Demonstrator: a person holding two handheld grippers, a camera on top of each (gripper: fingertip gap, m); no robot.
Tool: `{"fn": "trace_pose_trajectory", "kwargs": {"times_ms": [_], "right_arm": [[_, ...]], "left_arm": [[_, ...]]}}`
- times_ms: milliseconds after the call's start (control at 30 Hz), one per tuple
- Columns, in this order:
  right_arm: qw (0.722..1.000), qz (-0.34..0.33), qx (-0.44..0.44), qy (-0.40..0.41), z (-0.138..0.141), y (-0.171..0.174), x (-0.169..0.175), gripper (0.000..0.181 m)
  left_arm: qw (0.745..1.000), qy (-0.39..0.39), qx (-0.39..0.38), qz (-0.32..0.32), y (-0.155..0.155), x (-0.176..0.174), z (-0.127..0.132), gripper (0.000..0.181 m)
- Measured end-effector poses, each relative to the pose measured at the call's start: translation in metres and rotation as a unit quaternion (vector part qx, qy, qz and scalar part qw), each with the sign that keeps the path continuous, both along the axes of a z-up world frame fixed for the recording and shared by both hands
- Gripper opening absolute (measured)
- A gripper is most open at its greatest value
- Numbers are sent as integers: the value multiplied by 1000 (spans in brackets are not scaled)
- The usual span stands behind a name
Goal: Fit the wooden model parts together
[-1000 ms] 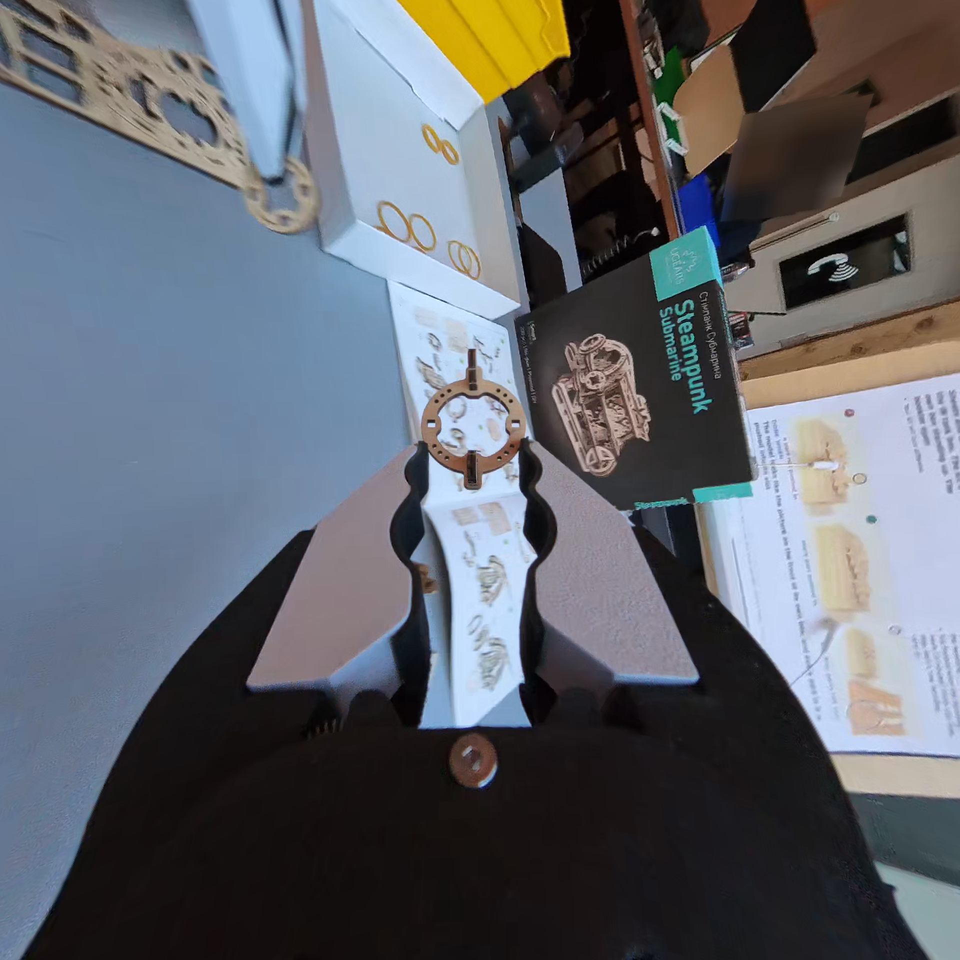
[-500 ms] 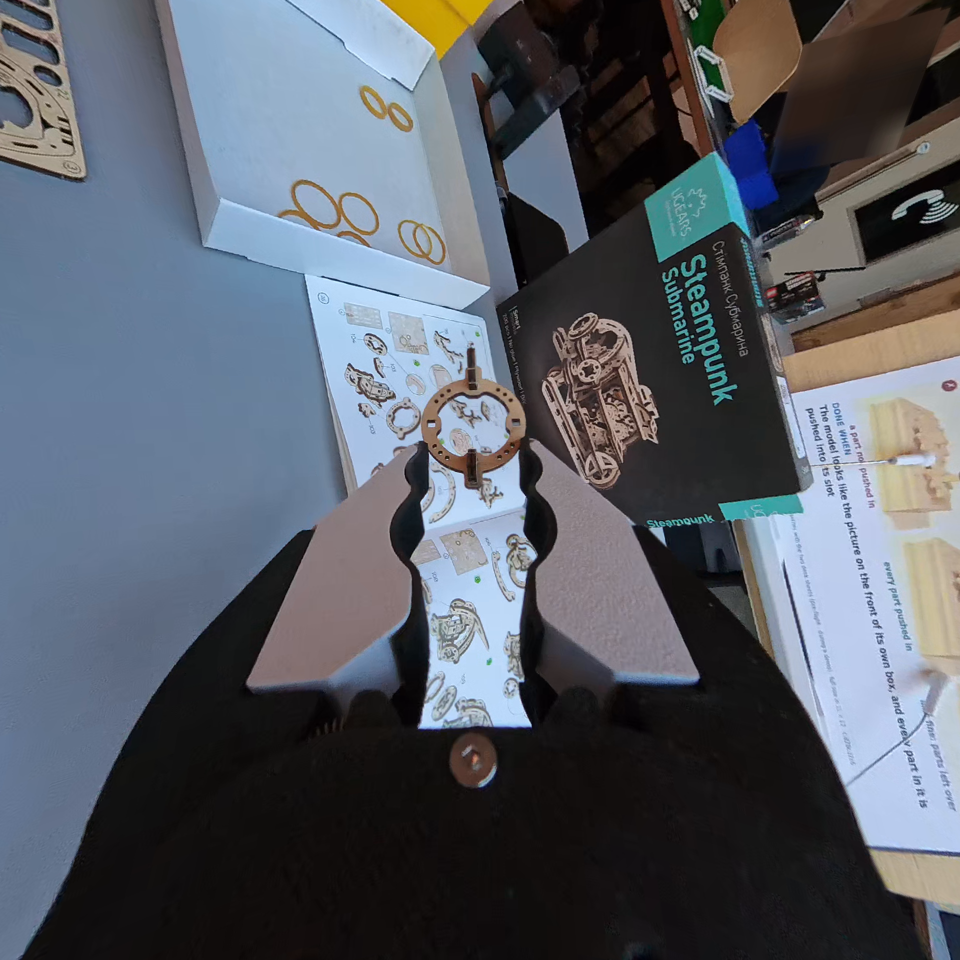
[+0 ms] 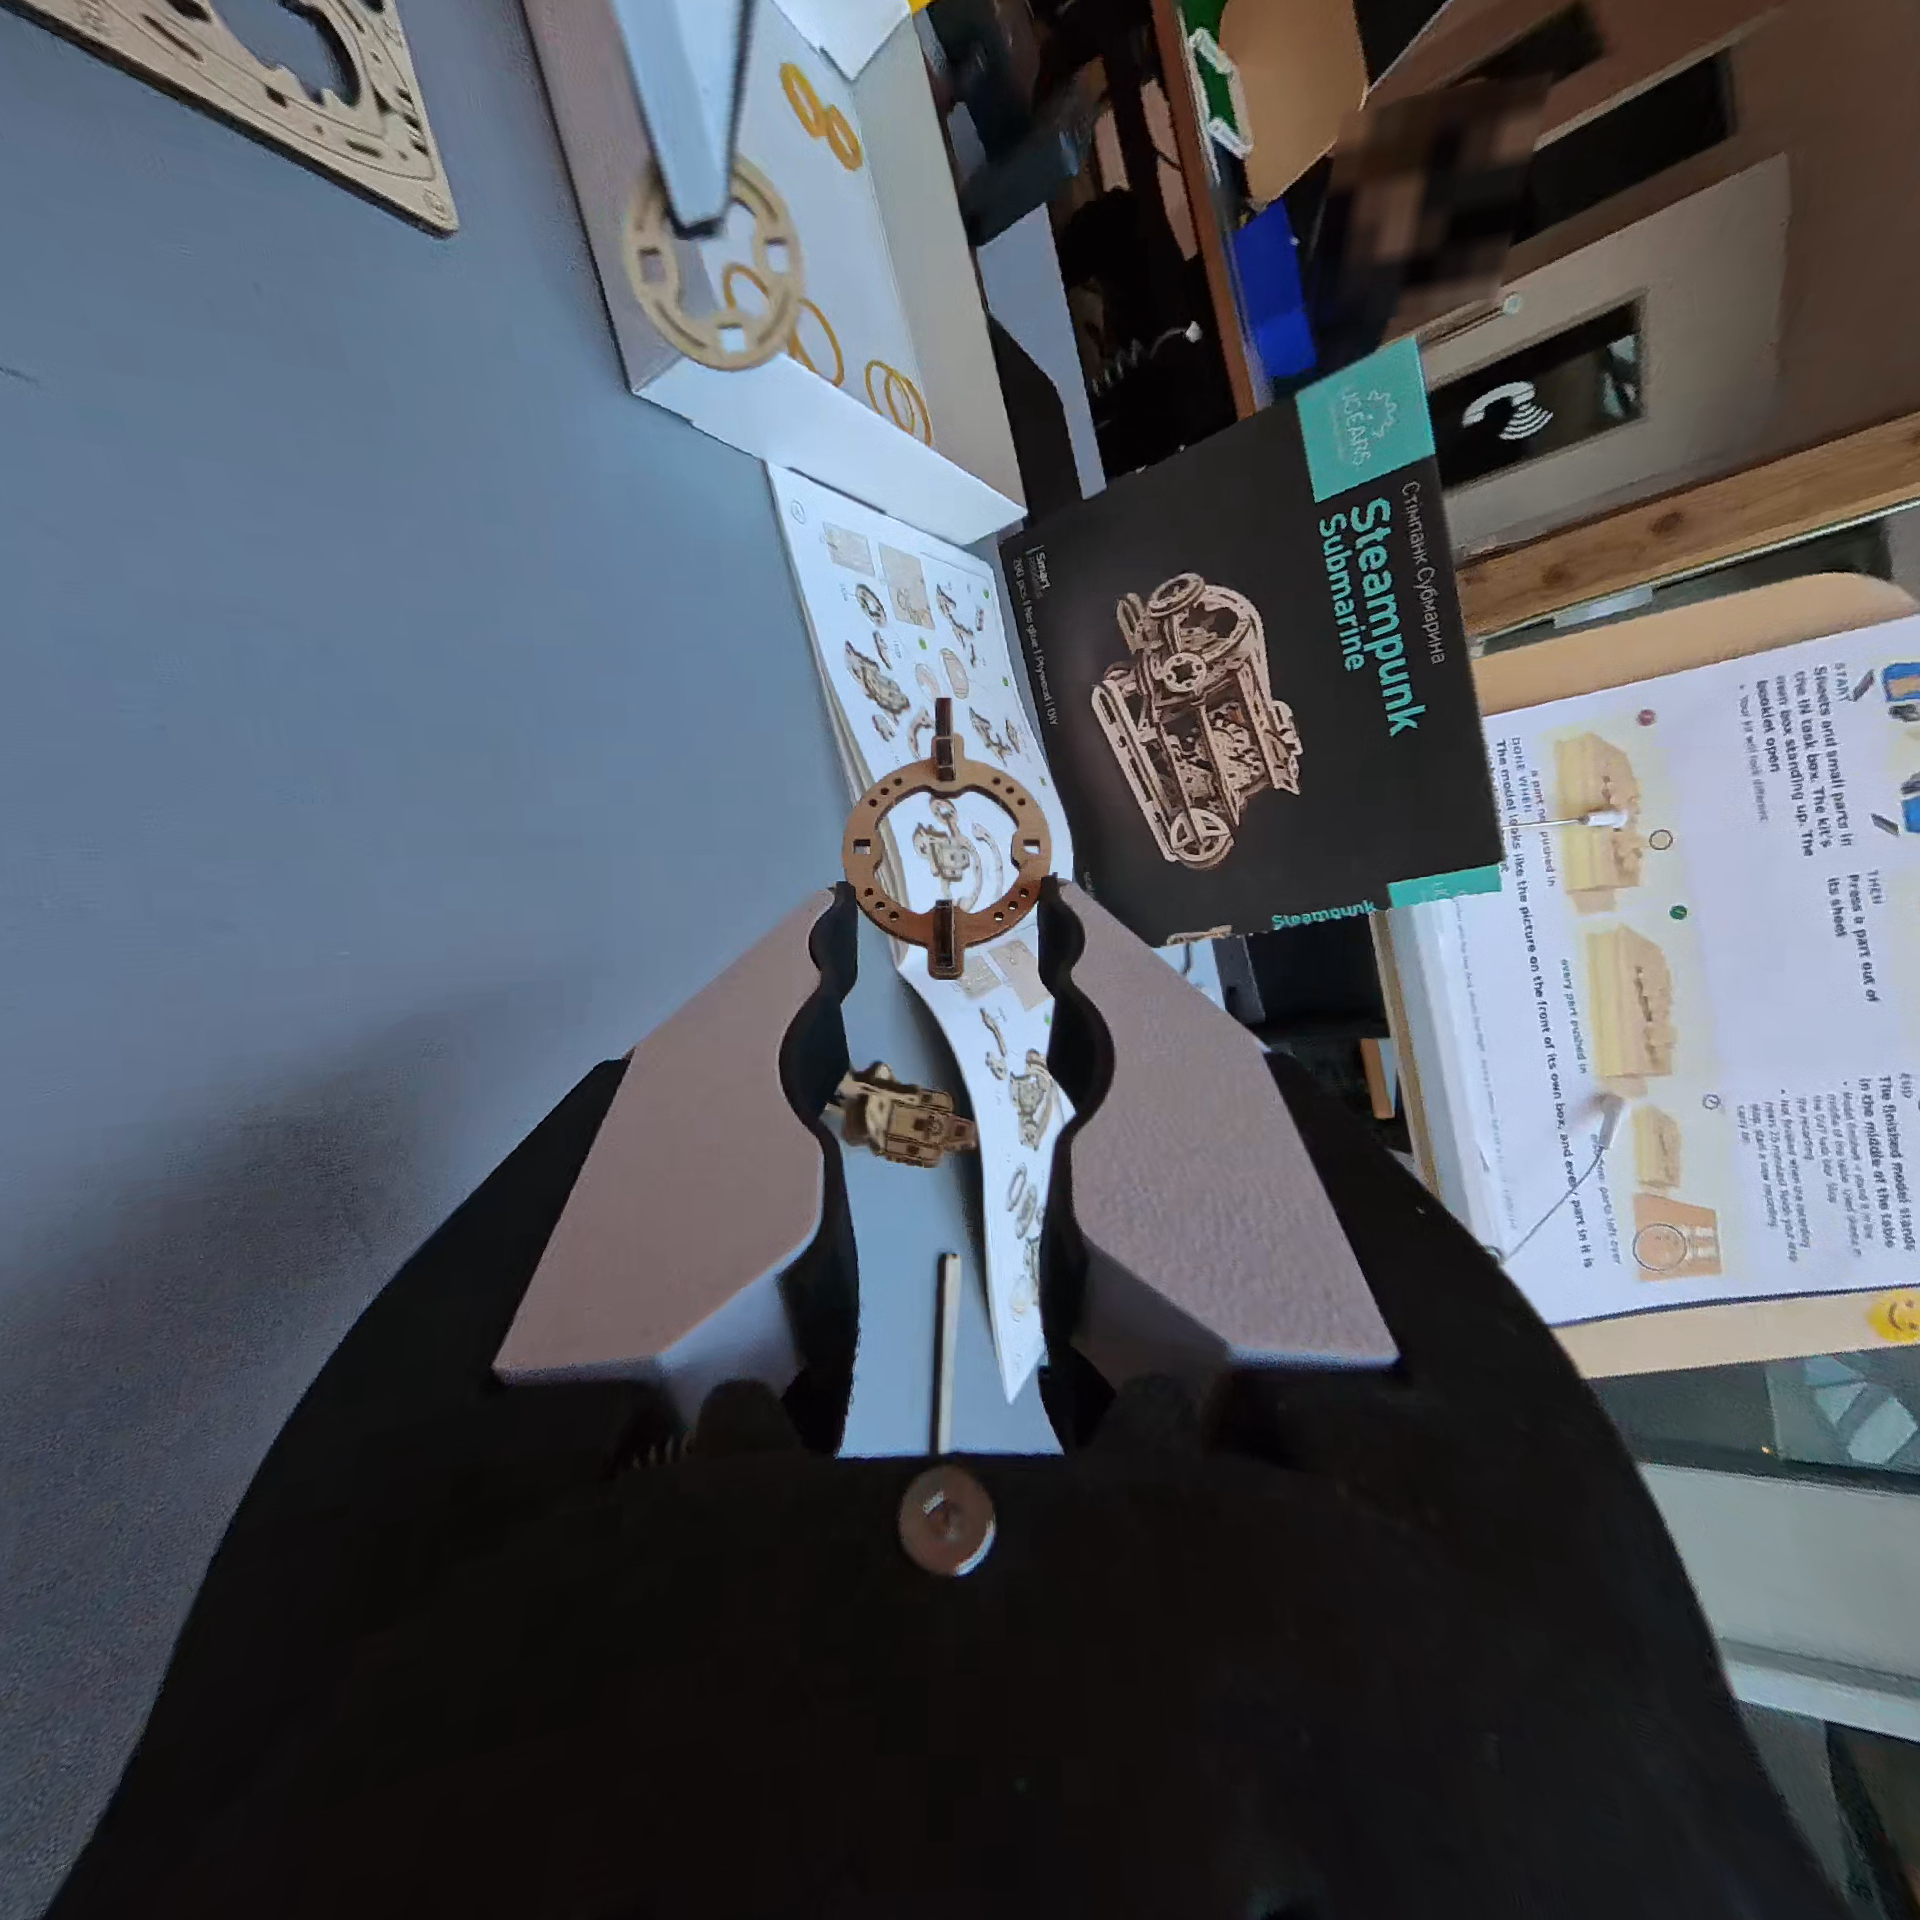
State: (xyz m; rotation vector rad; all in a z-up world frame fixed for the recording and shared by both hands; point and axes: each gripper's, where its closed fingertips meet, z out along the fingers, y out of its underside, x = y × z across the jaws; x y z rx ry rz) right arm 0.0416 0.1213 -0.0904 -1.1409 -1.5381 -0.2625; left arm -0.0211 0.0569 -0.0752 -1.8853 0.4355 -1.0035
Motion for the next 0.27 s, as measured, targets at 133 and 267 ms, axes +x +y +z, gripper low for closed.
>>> {"fn": "trace_pose_trajectory", "kwargs": {"times_ms": [133,267], "right_arm": [[1000,-2,13,-26,-17,1,-5,34],[1000,2,-16,-21,-26,1,-10,34]], "left_arm": [[1000,14,0,-2,-1,4,-4,0],[999,33,-2,10,2,0,-10,0]]}}
